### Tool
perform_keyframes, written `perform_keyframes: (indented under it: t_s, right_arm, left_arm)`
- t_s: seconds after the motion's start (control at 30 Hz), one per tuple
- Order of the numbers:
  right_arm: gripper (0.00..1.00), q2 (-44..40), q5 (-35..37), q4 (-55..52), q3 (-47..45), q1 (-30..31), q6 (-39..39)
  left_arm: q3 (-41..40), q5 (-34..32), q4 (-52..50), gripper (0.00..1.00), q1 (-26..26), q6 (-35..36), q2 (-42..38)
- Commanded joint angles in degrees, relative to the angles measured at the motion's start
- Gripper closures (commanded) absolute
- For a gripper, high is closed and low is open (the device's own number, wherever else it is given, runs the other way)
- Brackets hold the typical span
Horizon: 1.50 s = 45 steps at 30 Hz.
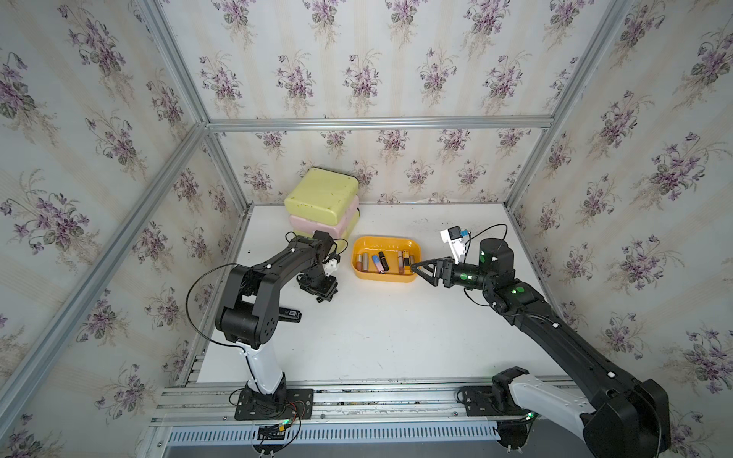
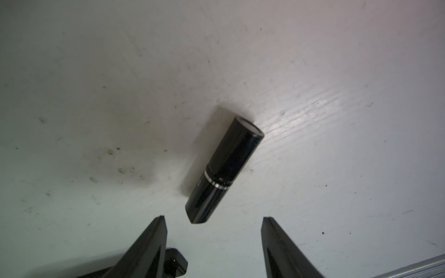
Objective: Put the lipstick into the storage box
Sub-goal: Pick up the lipstick at the center of the board.
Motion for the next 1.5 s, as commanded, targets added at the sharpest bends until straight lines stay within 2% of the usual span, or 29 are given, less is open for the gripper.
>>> perform_keyframes:
  t_s: [0.0,0.5,0.77,0.83,1.03,1.47]
  right_arm:
    - [0.1,0.0,-0.7,2.2,0.1,0.1,0.1]
    - [0.1,-1.7,-1.0,2.1,-0.9,0.0,-0.5]
    - [0.1,-2.4,-1.1,2.8,-1.9,0.1,-0.4]
    - [0.1,-2.6,-1.0,2.7,-2.0,0.0,-0.4]
    - [0.1,-3.3,-1.1,2.4,-1.9,0.0,-0.6]
    - [0.1,-3.2,-1.5,3.1,-2.0,0.1,-0.2]
  left_arm:
    - [0.7,0.2,-0.4,0.38,0.2,0.7,1.1]
    - [1.7,0.8,-0.7,0.39,0.4,0.2,5.2]
    - [1.4,0.4,-1.0,0.44,0.4,0.1,6.5]
    - [1.3,0.4,-0.9,0.52,0.5,0.1,6.5]
    - [1.1,0.5,-1.1,0.56,0.3,0.0,6.8]
    - [1.8,0.7,-0.2,0.53,0.2,-0.3,6.7]
